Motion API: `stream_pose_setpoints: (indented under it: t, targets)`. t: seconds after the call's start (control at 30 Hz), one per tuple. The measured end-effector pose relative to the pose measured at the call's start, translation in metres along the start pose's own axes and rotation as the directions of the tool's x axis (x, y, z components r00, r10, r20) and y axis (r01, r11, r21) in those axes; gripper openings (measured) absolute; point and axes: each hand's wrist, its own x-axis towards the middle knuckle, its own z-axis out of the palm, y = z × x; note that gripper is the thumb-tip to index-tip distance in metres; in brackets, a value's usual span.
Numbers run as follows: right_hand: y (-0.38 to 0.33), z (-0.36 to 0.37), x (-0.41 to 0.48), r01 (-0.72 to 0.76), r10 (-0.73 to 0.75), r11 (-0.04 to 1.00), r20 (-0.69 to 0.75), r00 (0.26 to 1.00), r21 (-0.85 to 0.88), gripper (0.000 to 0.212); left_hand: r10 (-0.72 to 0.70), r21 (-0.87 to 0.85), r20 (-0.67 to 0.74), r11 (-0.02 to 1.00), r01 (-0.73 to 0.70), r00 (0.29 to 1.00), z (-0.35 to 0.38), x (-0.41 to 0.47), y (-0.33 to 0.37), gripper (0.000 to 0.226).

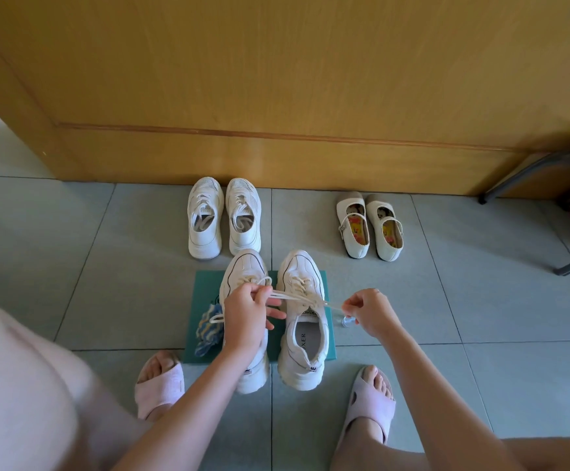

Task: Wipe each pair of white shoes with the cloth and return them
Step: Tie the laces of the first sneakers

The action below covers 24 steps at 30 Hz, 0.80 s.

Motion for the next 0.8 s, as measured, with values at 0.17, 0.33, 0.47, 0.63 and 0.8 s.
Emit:
stream_pose_setpoints:
  t: [0.17, 0.33, 0.47, 0.63, 0.8]
  targets:
    - [-0.003, 0.001, -0.001, -0.004, 0.004, 1.0, -0.014, 1.0, -0.001, 0.01, 0.018, 0.069, -0.012, 0.997, -0.017, 1.0, -0.009, -0.003, -0.001, 0.017]
    - [-0.001, -0.001, -0.002, -0.038, 0.038, 0.999, -0.047, 0.998, 0.001, 0.01, 0.059, 0.223, -0.022, 0.973, -0.053, 0.998, -0.011, -0.003, 0.0, 0.018]
    - [-0.003, -0.001, -0.003, -0.062, 0.061, 0.998, -0.08, 0.995, -0.007, 0.009, 0.085, 0.312, -0.027, 0.947, -0.073, 0.996, -0.014, -0.003, 0.002, 0.017]
    - [-0.004, -0.004, -0.001, -0.102, 0.103, 0.995, -0.075, 0.992, 0.01, 0.008, 0.157, 0.472, 0.014, 0.869, -0.145, 0.987, -0.017, -0.003, 0.002, 0.016]
    - [-0.004, -0.002, -0.004, -0.114, 0.117, 0.992, -0.061, 0.991, 0.055, 0.008, 0.158, 0.523, 0.005, 0.841, -0.137, 0.987, -0.021, -0.004, 0.001, 0.018]
